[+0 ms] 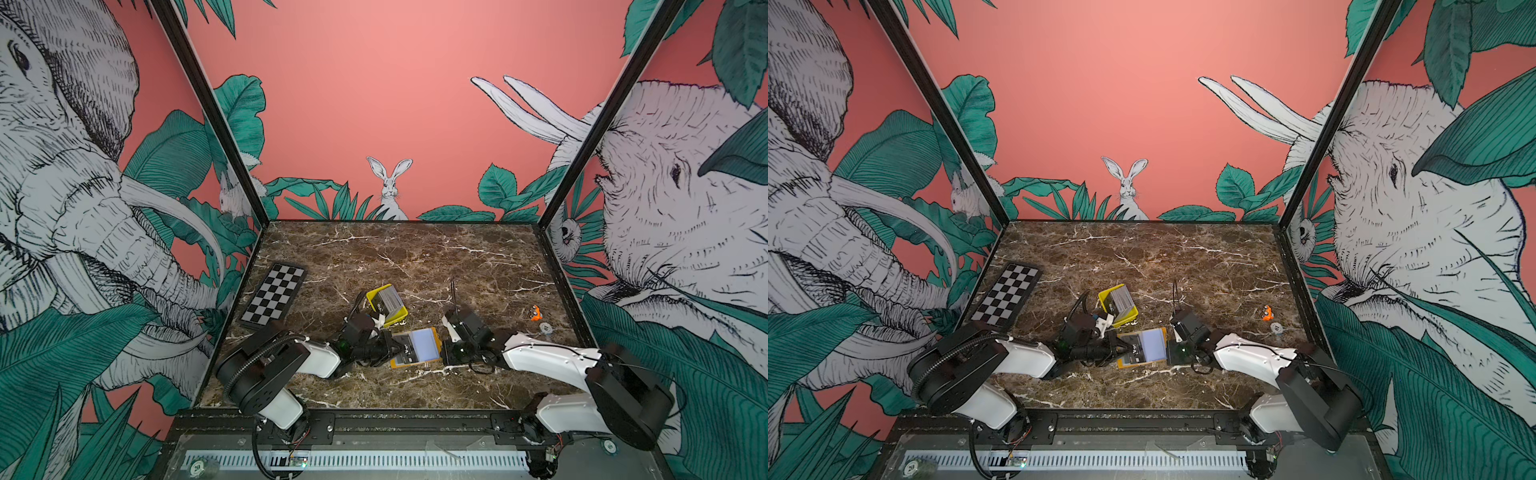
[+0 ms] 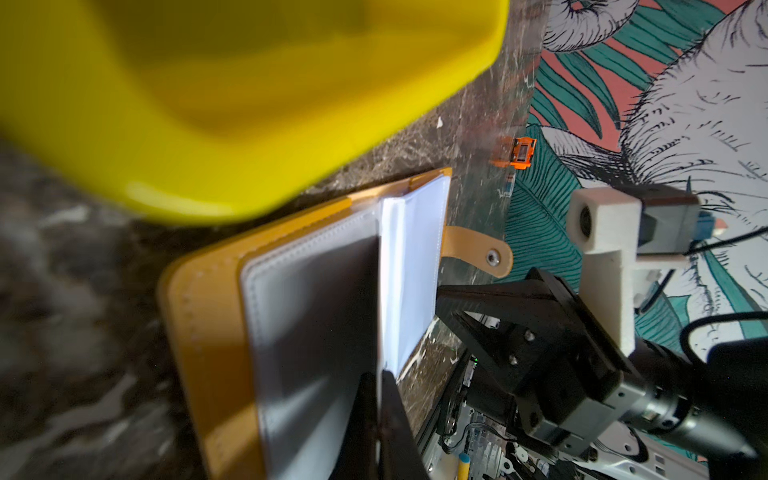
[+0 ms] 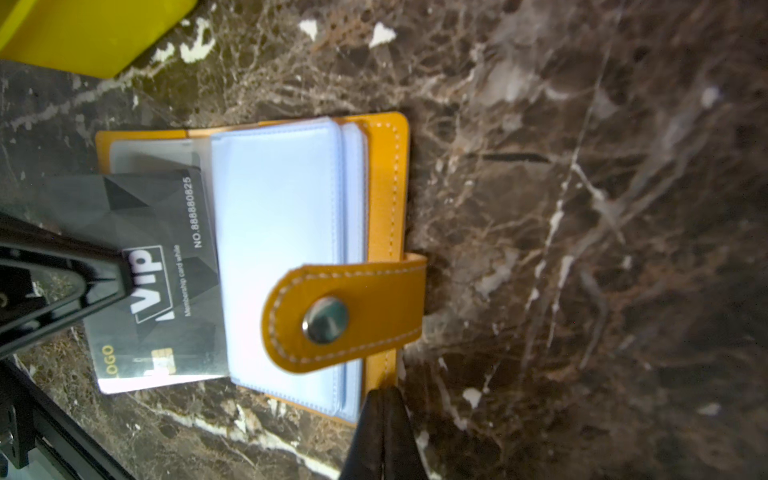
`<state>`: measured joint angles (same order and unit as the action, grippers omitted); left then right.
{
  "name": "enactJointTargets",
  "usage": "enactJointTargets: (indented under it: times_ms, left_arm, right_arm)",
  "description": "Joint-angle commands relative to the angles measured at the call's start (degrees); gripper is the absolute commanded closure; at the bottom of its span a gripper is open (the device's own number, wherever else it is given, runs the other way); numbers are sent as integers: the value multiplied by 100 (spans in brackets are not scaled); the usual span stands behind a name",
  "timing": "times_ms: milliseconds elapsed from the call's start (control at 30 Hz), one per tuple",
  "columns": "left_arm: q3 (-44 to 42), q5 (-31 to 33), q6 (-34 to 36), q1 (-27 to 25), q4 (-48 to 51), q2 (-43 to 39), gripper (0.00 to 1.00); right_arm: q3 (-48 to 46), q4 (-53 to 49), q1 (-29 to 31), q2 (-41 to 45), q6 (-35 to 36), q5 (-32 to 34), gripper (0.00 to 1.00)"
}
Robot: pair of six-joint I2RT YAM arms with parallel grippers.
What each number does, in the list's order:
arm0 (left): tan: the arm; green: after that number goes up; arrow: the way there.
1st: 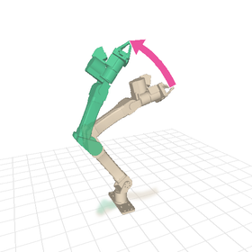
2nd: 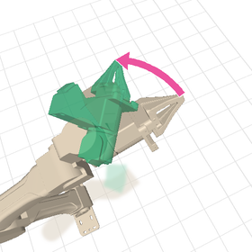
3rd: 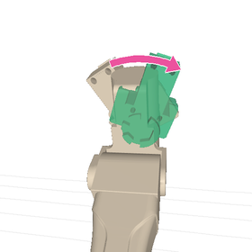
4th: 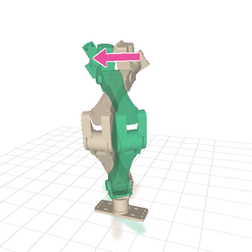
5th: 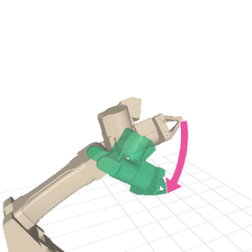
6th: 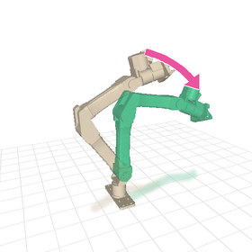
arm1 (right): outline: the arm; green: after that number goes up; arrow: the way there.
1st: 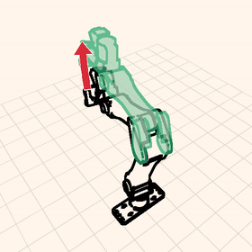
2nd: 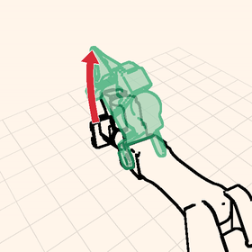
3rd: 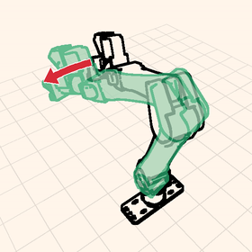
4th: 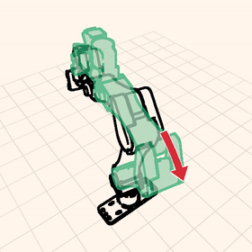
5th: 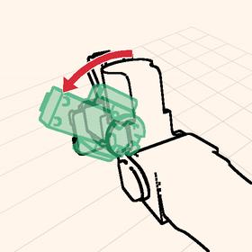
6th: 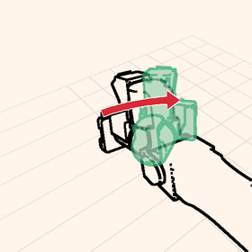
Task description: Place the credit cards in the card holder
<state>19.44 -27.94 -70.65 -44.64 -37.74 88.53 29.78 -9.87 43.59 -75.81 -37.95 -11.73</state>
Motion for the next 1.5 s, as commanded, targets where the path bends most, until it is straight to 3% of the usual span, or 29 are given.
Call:
enactJointTargets:
  times_ms: [0, 733, 1233, 1467]
  left_arm:
    - [41, 46, 60, -74, 595, -73, 100]
    - [498, 149, 32, -802, 494, 241, 100]
    - [810, 44, 540, -464, 1496, -203, 100]
    - [984, -128, 972, -130, 2037, -451, 100]
  right_arm:
    - [-120, -271, 132, 212, -106, 109, 98]
    - [-350, -1417, 220, 1208, -459, 1118, 100]
    - [-201, -1146, 220, 1169, -375, 1016, 100]
    - [33, -1062, 207, 1090, -302, 1079, 89]
